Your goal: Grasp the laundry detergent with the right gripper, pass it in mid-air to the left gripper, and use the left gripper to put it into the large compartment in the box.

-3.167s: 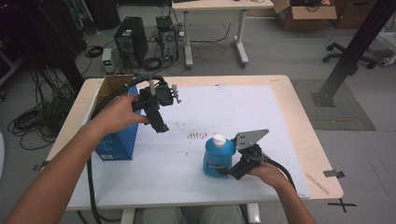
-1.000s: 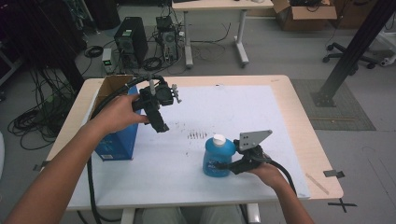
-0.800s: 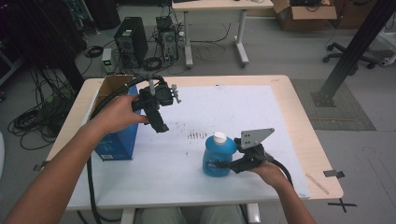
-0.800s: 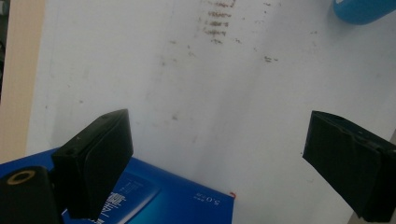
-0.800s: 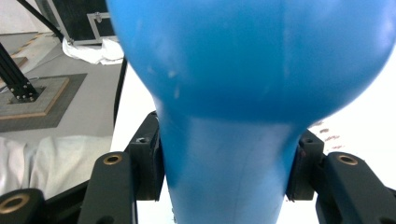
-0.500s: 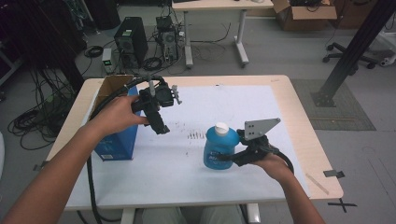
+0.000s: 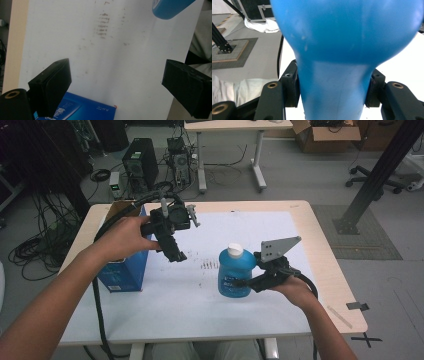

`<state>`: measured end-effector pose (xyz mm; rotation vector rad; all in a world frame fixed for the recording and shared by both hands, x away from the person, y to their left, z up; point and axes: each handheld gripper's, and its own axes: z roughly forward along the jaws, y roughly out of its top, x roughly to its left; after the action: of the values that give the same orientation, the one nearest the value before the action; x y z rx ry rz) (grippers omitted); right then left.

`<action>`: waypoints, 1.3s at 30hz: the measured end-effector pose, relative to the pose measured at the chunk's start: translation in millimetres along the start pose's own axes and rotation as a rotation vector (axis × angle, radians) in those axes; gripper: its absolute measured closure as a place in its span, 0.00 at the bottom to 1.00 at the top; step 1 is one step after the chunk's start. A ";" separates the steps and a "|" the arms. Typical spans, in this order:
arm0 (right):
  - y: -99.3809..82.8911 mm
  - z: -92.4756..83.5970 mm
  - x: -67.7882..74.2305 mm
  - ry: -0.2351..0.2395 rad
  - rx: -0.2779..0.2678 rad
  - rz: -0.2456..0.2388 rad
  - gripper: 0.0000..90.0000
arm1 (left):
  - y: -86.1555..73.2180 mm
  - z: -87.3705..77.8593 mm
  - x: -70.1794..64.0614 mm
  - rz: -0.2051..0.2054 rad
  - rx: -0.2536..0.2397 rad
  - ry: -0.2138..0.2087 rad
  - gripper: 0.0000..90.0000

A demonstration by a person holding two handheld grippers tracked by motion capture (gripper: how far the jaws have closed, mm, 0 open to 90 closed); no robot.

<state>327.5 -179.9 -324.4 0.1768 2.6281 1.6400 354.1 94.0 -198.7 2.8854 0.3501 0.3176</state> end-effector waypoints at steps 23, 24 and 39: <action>21.3 13.7 -1.3 0.052 0.022 -0.002 0.49 | 29.3 -29.8 -28.3 0.116 -0.018 -0.100 0.10; 21.6 14.7 -1.3 0.054 0.021 -0.003 0.49 | 29.6 -30.5 -28.6 0.118 -0.020 -0.107 0.10; 21.0 33.2 0.5 0.082 0.053 -0.018 0.49 | 38.9 -34.7 -37.6 0.149 -0.015 -0.173 0.10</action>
<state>331.7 -141.0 -320.2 0.0885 2.7267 1.6066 318.4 54.0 -163.3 2.9025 0.1024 0.0920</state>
